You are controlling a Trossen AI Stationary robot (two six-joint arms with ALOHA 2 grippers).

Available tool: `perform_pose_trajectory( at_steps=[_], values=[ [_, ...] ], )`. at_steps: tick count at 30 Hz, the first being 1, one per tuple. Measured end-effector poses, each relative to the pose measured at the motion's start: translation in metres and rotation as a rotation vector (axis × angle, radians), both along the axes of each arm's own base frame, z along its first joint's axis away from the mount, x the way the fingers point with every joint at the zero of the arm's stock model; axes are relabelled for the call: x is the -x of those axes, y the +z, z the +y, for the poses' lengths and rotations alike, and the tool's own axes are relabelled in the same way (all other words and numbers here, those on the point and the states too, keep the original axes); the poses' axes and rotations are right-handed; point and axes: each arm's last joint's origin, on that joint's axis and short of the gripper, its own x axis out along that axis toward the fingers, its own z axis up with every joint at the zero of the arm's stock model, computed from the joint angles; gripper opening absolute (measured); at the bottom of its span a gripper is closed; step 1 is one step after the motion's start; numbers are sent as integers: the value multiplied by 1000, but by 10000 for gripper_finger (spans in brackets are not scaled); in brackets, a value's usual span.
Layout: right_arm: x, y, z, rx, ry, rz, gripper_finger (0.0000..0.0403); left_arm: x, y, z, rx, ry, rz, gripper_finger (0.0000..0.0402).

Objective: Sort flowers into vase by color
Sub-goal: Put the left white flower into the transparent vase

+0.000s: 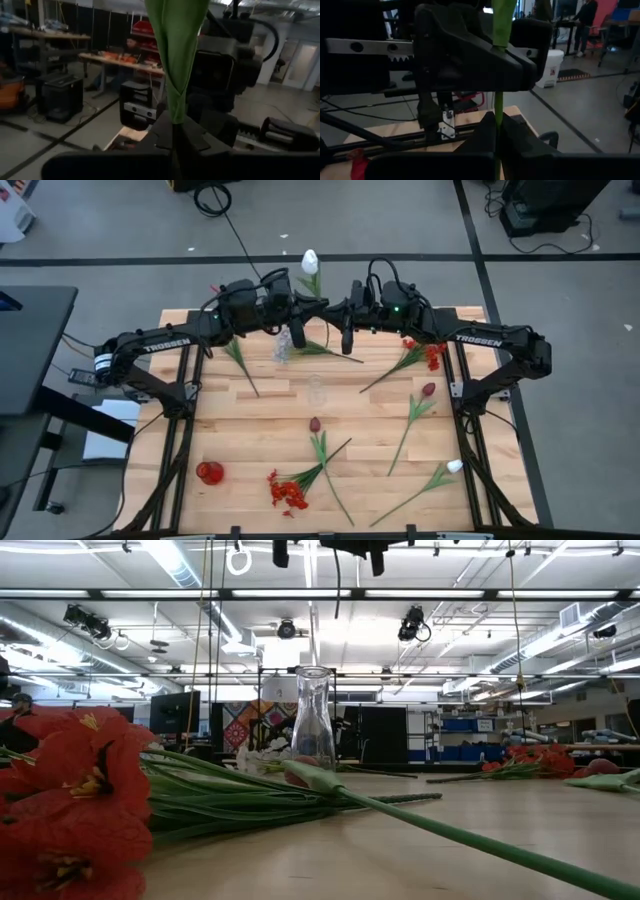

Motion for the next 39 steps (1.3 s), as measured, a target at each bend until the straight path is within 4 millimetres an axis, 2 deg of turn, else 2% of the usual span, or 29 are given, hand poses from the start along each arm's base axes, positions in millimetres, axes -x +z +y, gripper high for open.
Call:
perform_pose_trajectory(
  at_steps=[4, 8, 11, 14, 16, 20, 27, 33, 39],
  values=[
    [7, 0, -5, -90, -35, 19, 76, 14, 1, 1, -17, 23, 81, 6],
    [19, -5, -11, -196, -132, 103, 131, 34, 5, -9, -60, 5, 168, 4],
    [31, -4, -13, -227, -198, 145, 153, 36, -12, -19, -62, -87, 196, 4],
    [44, 4, -11, -218, -242, 147, 158, 29, -45, -32, -28, -163, 192, 4],
    [51, 8, -10, -207, -274, 147, 157, 26, -58, -41, -29, -198, 126, 4],
    [65, 19, -6, -178, -305, 115, 157, 28, -70, -53, -82, -231, 13, 4],
    [76, 26, -3, -174, -307, 102, 157, 28, -86, -55, -111, -201, 31, 4],
    [73, 24, 3, -198, -286, 121, 157, 26, -104, -53, -118, -171, 51, 4],
    [72, 22, 8, -204, -270, 138, 158, 24, -112, -52, -115, -148, 73, 5]
  ],
)
